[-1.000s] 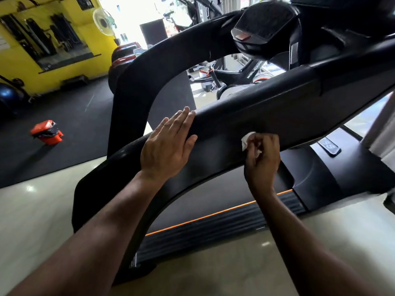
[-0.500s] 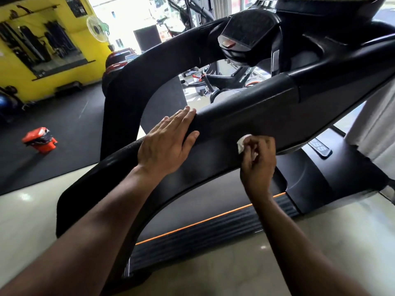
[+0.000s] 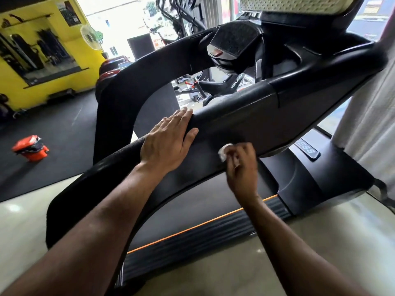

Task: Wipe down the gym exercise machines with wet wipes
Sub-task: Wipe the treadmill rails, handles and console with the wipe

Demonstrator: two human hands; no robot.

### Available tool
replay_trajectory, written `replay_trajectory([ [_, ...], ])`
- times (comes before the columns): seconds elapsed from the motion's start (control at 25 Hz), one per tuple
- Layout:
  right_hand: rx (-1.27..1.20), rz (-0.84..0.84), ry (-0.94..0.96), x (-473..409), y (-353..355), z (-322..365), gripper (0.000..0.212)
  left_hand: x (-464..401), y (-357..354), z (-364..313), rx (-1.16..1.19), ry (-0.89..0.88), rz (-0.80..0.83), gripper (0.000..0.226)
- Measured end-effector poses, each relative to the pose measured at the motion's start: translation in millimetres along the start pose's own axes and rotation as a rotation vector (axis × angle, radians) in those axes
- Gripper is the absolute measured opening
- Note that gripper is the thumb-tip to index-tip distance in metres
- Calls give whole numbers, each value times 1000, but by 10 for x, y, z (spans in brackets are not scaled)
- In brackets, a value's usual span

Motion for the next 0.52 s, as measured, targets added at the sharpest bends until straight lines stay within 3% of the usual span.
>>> replay_trajectory([
  [0.2,-20,-393,-238,-518,524,-290,14,-100,-7,-78,33,28,40,58],
  [0.28,-36,-318,-169,-432,285,-35,13,-209,-31,-248,57,-18,49,60],
  [0.4,1,-50,24,-127,-71,234,13,-411,-68,-533,84,-122,83,59],
  [0.52,30,-116,25,-323,169,6,10,-553,-117,-723,96,-208,132,63],
])
Point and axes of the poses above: each hand's wrist, its own x-axis away from the middle knuckle, its own y-axis out of the back of the hand, z = x × y, the point moved 8 cm from there along -x, towards the middle knuckle, and after that the axes turned 2 degrees about y, right-handed, at the moved point
